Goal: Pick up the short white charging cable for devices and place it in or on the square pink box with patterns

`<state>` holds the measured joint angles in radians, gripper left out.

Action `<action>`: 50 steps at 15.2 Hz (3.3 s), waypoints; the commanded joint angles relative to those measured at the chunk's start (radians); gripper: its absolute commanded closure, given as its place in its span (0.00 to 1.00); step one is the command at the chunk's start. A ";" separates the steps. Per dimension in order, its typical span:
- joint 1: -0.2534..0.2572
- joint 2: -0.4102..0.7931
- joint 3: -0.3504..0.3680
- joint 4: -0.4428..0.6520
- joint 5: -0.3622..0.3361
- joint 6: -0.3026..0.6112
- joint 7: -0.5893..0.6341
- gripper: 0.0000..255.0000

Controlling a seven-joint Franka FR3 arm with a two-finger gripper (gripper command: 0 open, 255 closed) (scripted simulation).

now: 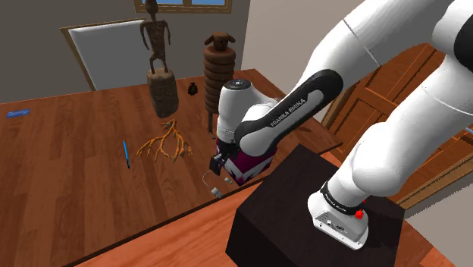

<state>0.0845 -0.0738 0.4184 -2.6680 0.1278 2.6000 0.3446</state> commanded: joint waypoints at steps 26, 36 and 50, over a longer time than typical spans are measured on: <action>0.175 0.495 -0.183 0.155 -0.438 0.318 0.357 1.00; 0.227 0.398 -0.203 0.106 -0.451 0.259 0.417 0.00; 0.318 0.474 -0.293 0.119 -0.554 0.315 0.524 0.00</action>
<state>0.4014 0.4001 0.1257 -2.5493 -0.4253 2.9139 0.8676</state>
